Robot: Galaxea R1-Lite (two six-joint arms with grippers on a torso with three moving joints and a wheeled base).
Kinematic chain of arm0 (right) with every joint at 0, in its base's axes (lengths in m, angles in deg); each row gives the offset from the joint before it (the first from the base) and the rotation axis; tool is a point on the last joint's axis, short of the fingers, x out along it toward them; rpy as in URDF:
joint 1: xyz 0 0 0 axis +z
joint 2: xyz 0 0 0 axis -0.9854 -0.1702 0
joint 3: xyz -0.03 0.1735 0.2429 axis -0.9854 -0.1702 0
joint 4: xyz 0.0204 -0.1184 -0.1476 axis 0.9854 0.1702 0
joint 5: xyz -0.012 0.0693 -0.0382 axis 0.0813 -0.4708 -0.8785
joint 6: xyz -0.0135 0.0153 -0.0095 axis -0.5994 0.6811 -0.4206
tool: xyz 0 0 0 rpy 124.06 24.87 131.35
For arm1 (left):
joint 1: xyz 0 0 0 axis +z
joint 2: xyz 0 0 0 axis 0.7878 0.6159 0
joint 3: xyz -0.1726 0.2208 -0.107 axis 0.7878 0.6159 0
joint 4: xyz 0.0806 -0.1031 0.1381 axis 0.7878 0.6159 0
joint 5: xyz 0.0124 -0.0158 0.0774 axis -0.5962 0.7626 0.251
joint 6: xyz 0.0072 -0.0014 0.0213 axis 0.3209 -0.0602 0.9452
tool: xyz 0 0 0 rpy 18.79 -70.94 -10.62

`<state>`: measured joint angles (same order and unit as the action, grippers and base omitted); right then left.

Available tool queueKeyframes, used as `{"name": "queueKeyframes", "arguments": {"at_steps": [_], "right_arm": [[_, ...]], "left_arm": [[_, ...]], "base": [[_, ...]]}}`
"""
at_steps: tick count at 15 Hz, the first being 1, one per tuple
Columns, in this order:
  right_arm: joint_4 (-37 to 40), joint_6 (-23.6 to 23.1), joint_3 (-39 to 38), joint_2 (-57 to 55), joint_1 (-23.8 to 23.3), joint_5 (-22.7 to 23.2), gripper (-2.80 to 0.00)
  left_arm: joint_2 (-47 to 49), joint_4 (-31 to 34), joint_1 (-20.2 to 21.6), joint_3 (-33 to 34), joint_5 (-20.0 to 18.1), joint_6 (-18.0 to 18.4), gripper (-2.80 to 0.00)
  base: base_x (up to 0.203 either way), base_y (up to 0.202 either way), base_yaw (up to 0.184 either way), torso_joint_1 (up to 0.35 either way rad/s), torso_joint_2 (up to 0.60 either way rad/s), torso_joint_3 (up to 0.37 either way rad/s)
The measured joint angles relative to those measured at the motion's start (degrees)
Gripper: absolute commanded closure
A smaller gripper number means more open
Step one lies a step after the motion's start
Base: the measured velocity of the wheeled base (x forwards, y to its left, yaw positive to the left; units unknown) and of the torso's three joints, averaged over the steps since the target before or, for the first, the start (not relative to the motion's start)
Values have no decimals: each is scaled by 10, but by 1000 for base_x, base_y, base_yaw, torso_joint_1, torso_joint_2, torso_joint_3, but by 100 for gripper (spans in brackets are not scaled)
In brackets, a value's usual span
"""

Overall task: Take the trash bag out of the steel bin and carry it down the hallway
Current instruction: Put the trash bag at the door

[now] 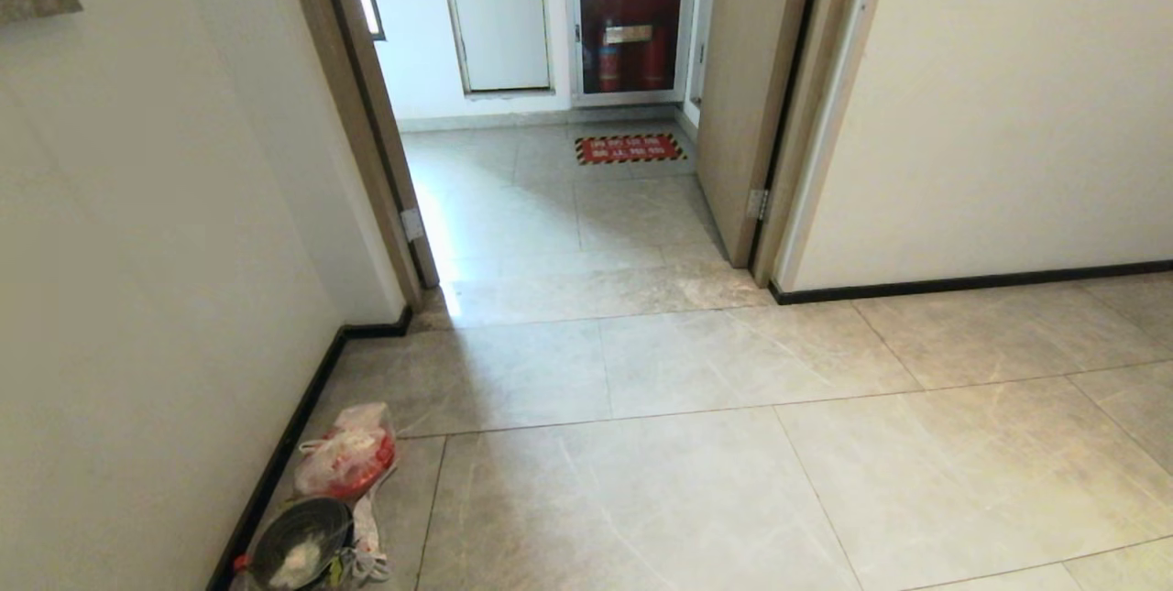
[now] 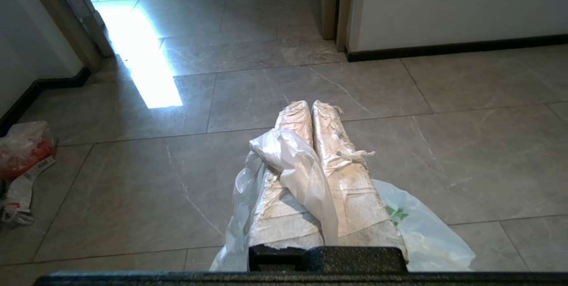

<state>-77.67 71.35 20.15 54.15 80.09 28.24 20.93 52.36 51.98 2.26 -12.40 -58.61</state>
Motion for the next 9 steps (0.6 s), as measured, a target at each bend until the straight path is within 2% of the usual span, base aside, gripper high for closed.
{"name": "queueKeyframes", "arguments": {"at_steps": [2, 4, 9], "right_arm": [[0, 0, 0, 0, 0, 0, 0], [0, 0, 0, 0, 1, 0, 0], [0, 0, 0, 0, 0, 0, 0]], "left_arm": [[0, -1, 0, 0, 0, 0, 0], [0, -1, 0, 0, 0, 0, 0], [0, 0, 0, 0, 0, 0, 0]], "base": [[0, 0, 0, 0, 0, 0], [2, 24, -75, 5, 3, 0], [-1, 17, -162, 3, 1, 4]]}}
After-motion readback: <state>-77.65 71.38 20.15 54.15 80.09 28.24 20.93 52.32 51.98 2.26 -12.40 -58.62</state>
